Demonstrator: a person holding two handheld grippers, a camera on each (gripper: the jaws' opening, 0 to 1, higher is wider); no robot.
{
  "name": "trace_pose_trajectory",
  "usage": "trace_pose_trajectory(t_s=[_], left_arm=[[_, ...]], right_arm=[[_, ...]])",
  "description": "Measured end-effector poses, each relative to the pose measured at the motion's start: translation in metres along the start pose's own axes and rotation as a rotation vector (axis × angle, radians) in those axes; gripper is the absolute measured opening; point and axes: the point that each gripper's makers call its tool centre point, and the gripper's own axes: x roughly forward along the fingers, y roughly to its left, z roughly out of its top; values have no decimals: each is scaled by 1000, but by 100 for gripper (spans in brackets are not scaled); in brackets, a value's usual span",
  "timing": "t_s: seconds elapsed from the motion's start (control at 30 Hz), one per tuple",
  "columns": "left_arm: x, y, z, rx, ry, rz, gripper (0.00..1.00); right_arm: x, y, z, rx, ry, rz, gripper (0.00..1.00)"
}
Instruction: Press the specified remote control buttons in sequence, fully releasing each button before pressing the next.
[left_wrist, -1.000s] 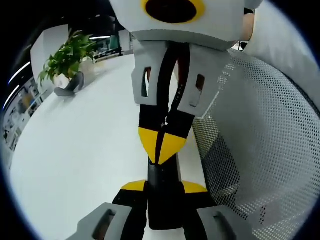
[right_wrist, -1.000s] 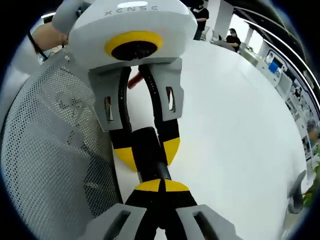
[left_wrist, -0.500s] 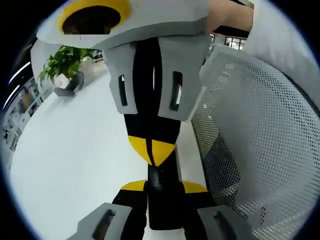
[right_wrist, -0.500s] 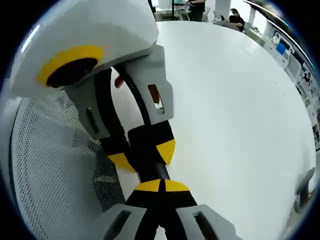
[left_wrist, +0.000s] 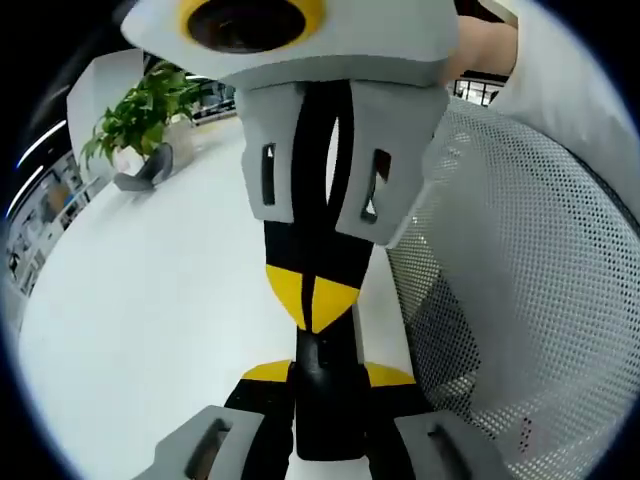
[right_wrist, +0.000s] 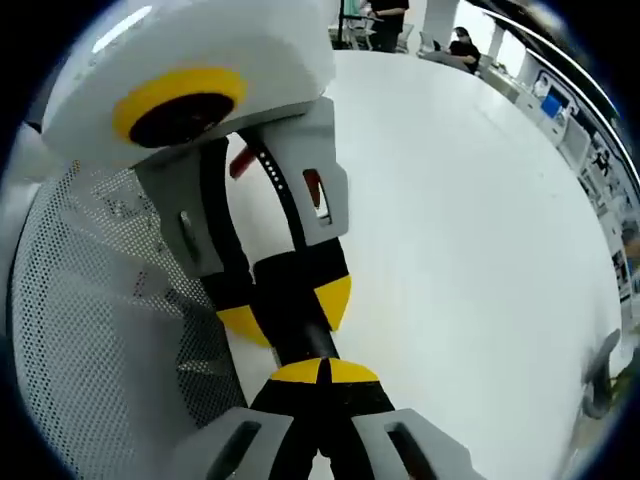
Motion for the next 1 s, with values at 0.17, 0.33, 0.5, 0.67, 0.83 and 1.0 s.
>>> trace_pose_trajectory(t_s=[0.17,0.33,0.5,0.67,0.83,1.0], left_arm=[[0,0,0,-5,3,2,24],[0,0,1,-8,0,3,24],[0,0,0,-8,-2,3,24],[0,0,0,-8,-1,3,24],[0,-1,0,-12,-1,6,24],[0,-1,0,-14,-1,9,24]], right_arm=[[0,18,7,-10,-56,53,0],[2,26,6,-98,-49,11,0],[2,23,8,-74,-67,19,0],[3,19,11,-80,-70,-9,0],[3,20,10,-102,-52,-21,0],[2,22,6,-124,-27,-24,0]])
